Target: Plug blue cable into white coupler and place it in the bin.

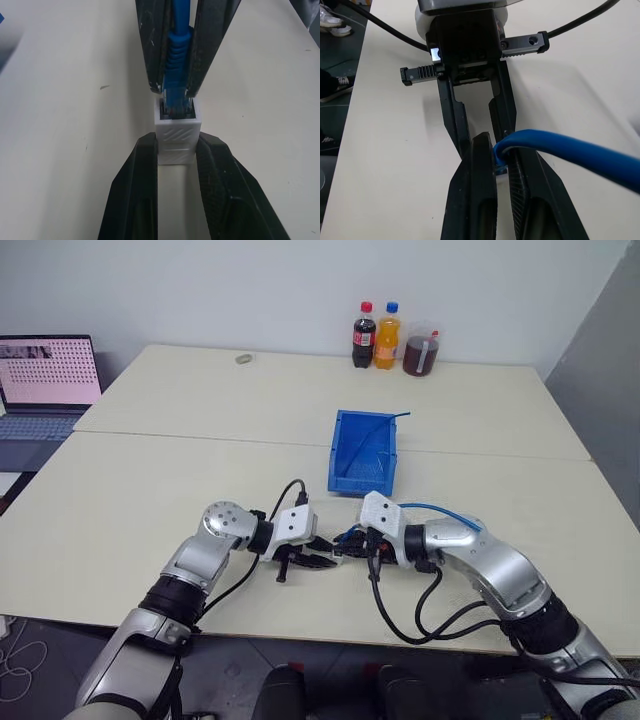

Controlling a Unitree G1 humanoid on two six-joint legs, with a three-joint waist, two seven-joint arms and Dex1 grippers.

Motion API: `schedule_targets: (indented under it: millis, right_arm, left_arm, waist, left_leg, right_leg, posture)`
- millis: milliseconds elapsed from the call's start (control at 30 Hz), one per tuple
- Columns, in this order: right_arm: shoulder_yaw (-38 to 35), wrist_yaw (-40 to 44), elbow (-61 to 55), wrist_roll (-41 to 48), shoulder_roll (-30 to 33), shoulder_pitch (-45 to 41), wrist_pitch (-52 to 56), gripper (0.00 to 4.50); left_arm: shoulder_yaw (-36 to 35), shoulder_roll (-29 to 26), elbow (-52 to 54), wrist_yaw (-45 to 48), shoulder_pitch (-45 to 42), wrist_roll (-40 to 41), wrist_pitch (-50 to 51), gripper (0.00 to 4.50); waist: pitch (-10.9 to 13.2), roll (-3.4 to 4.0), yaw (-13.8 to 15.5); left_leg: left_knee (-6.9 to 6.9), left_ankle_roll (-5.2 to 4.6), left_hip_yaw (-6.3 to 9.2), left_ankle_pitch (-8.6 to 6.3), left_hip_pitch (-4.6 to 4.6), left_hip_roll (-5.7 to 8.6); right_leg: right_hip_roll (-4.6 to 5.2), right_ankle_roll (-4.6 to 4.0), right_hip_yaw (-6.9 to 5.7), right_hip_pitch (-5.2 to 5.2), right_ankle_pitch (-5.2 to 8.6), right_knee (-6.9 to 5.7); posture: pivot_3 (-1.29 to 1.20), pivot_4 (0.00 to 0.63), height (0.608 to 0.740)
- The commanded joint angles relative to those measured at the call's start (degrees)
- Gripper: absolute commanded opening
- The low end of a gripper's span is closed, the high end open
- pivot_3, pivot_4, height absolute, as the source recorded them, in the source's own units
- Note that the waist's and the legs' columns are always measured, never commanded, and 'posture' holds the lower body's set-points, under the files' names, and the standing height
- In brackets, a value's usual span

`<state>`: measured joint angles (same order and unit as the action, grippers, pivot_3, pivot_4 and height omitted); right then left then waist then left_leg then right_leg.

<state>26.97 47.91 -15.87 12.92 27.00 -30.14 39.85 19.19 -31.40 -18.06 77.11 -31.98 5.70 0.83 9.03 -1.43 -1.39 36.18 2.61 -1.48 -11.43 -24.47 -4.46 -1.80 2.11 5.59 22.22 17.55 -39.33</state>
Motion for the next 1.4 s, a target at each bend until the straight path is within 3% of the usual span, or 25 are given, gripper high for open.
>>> schedule_targets:
  millis: [33, 233, 600, 633, 933, 1133, 1300, 1400]
  right_arm:
    - [6.3, 2.9, 2.3, -2.2, 0.6, 1.6, 0.3, 0.05]
    - [6.3, 3.7, 3.2, -4.2, 0.6, 2.1, -1.5, 0.05]
    - [-2.0, 1.7, 0.1, -1.7, -0.8, 1.5, -1.9, 0.05]
    - [-2.4, 1.4, -0.3, -1.5, -1.0, 1.7, -1.8, 0.05]
    - [-4.4, 0.6, -1.1, -0.9, -1.9, 1.0, -1.8, 0.05]
    - [-10.6, -0.8, -3.1, 2.7, -2.1, 0.6, 0.9, 0.05]
    - [-20.2, -4.3, -2.4, 8.2, -4.2, -3.8, 4.5, 0.05]
    - [-24.6, -7.4, 5.2, 8.6, -6.3, -10.8, 3.3, 0.05]
  left_arm:
    - [1.4, 1.1, 0.0, -0.7, 0.6, -1.4, 0.4, 0.76]
    - [0.9, 1.2, 0.7, -1.0, 1.3, -1.6, 0.8, 0.76]
    - [-3.2, 0.3, 3.1, -3.1, 5.3, 1.2, 1.1, 0.76]
    - [-3.9, 0.2, 3.7, -3.3, 5.5, 2.1, 2.1, 1.47]
    - [-6.7, -2.7, 6.8, -3.2, 6.8, 4.0, 1.7, 3.23]
    - [-13.9, -4.4, 14.9, -9.8, 8.2, 7.6, 7.7, 4.44]
    - [-19.6, -5.1, 25.0, -16.7, 10.6, 11.3, 16.5, 4.50]
    - [-21.3, -5.1, 25.9, -22.0, 9.7, 9.9, 18.5, 4.50]
  waist:
    - [-0.2, 0.05, 0.0]
    - [-0.7, 0.04, 0.0]
    - [-0.7, 0.04, -0.1]
    - [-0.7, 0.04, -0.1]
    - [-0.5, 0.03, -0.4]
    - [-0.3, -0.03, -0.4]
    - [-0.2, -0.02, -0.5]
    - [-0.1, 0.03, -0.8]
  left_leg:
    - [0.00, 0.00, 0.00, 0.00, 0.02, 0.00]
    - [-0.04, 0.00, -0.05, 0.00, 0.25, 0.00]
    - [-0.08, 0.00, -0.11, 0.00, 0.39, -0.02]
    - [-0.08, 0.00, -0.11, 0.00, 0.36, -0.02]
    - [-0.10, 0.00, -0.08, 0.00, 0.13, -0.05]
    - [-0.10, 0.00, -0.08, 0.00, 0.11, -0.08]
    - [-0.12, 0.00, -0.07, -0.01, 0.09, -0.10]
    - [-0.12, 0.00, -0.08, 0.00, 0.13, -0.09]
  right_leg:
    - [0.00, 0.01, 0.00, -0.01, 0.01, 0.00]
    - [0.00, -0.01, 0.05, -0.17, 0.04, -0.01]
    - [0.00, -0.05, 0.11, -0.22, 0.07, -0.09]
    - [0.00, -0.06, 0.10, -0.19, 0.08, -0.11]
    - [-0.07, -0.21, 0.08, 0.11, 0.16, -0.33]
    - [-0.06, -0.22, 0.08, 0.14, 0.16, -0.33]
    - [-0.06, -0.21, 0.06, 0.14, 0.17, -0.32]
    - [-0.06, -0.21, 0.09, 0.14, 0.16, -0.38]
  posture:
    - [0.00, 0.150, 0.740]
    - [0.00, 0.150, 0.740]
    - [0.00, 0.150, 0.740]
    - [0.00, 0.150, 0.740]
    - [0.00, 0.150, 0.740]
    - [0.00, 0.150, 0.740]
    - [0.00, 0.150, 0.740]
    - [0.00, 0.150, 0.740]
